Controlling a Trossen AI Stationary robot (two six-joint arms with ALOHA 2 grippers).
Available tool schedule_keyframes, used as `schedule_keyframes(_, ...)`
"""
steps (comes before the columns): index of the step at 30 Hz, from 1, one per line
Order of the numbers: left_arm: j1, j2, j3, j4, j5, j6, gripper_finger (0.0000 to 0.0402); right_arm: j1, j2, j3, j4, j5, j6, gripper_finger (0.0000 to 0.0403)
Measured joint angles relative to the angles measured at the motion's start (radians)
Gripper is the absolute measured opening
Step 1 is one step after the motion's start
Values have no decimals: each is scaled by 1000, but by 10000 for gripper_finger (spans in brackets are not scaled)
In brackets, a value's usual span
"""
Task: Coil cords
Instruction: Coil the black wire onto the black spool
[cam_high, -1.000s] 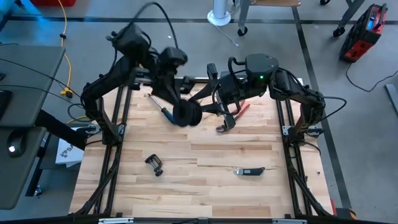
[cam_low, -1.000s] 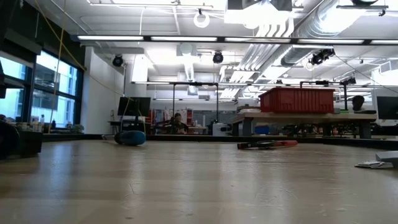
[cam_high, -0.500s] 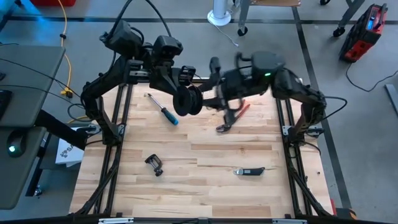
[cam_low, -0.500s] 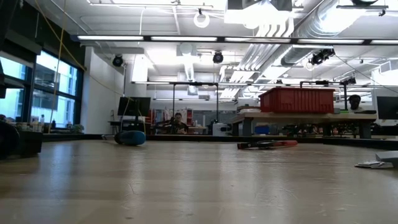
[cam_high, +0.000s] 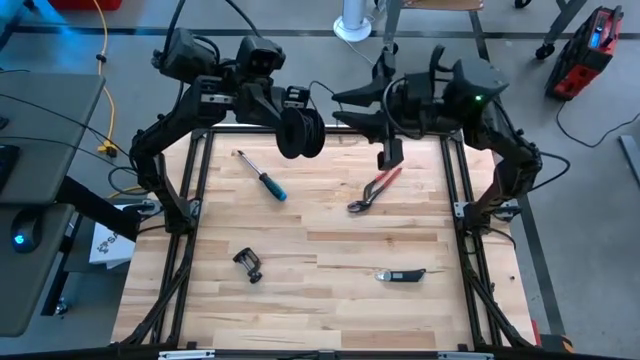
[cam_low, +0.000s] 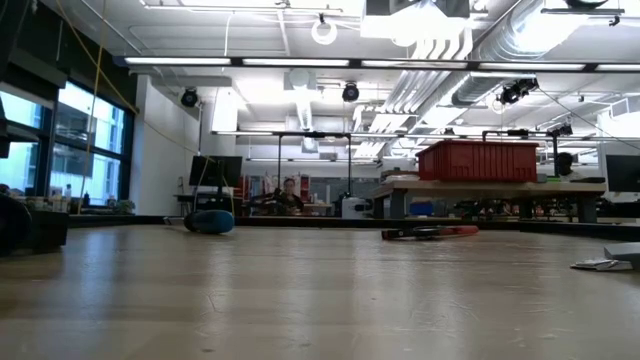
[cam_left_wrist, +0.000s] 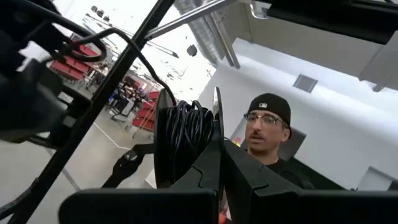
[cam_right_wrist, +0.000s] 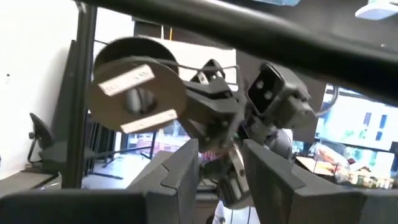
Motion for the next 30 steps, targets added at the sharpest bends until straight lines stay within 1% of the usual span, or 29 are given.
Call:
schedule_keyframes(7, 0, 0, 0, 0, -5, 0, 1, -16, 7, -1, 5, 1, 17, 121)
schedule_keyframes(9, 0, 0, 0, 0, -7, 0, 1, -16, 12, -1, 4, 1, 14, 113)
schedule_keyframes(11, 0, 0, 0, 0, -9, 1, 1, -16, 22, -1, -2, 0, 4, 88)
schedule_keyframes(14, 0, 0, 0, 2, -21, 1, 1, -16, 36, -1, -5, 3, -20, 23)
schedule_keyframes(15, -1, 0, 0, 5, -26, 1, 1, -18, 40, -1, 0, 8, -30, 12)
schedule_keyframes(17, -9, 0, 0, 12, -38, -4, 1, -28, 49, -1, 10, 27, -30, 9)
schedule_keyframes(20, -23, 0, 0, 24, -70, -8, 1, -53, 69, 0, 11, 27, 9, 2)
schedule_keyframes(22, -32, 0, 0, 24, -85, -4, 1, -62, 86, 0, 13, 3, 50, 2)
schedule_keyframes(27, -37, -2, 1, 59, -196, 20, 1, -68, 110, 1, 29, -55, 117, 1)
schedule_keyframes(30, -37, -2, 1, 61, -268, 12, 1, -62, 118, 1, 34, -56, 152, 1)
